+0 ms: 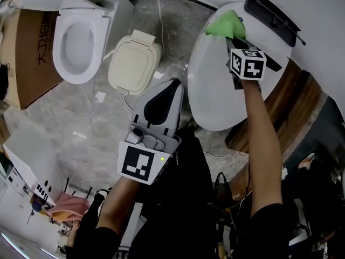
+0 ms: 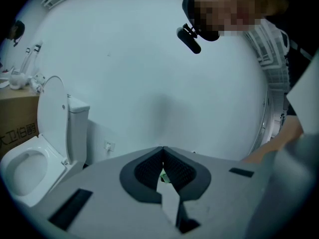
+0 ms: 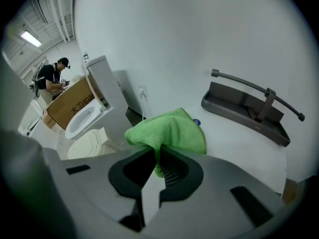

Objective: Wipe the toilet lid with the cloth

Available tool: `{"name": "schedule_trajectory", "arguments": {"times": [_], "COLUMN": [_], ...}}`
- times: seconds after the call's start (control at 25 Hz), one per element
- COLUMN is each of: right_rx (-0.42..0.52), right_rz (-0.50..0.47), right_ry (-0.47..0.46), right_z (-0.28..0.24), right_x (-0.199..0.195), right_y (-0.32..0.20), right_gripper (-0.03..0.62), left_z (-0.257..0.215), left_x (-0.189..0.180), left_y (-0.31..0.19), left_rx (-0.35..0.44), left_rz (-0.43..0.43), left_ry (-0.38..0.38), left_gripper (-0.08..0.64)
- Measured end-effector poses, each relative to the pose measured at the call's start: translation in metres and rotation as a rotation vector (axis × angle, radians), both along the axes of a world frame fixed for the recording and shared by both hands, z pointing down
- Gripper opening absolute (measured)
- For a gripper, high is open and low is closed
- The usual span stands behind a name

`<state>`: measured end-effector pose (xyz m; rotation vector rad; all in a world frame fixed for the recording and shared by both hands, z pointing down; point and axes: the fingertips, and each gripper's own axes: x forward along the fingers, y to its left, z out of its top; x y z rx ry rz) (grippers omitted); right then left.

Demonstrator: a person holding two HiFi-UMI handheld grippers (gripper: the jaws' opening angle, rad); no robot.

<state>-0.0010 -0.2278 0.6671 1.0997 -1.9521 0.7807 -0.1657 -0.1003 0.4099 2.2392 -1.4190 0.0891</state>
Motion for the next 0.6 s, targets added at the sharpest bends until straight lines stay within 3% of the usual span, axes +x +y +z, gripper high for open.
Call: {"name": "schedule_trajectory", "arguments": {"times": [0.28, 0.6], "right_rx": [-0.048, -0.055], "right_rz": [-0.055, -0.214], "right_ry": [0.094, 0.208], "right_z": [0.032, 0.042], "right_x": [-0.008, -0.014], "right_y": [0.001, 0.006], "right_gripper": [0.037, 0.037], "left_z": [0.014, 0.019], "left_x": [-0.001, -0.008], "left_y": [-0.009, -0.015], "left_rx": [-0.02, -0.029], "left_rz": [0.05, 0.039], "left_ry": [-0.014, -0.003], "left_gripper": [0.009, 0.009]}}
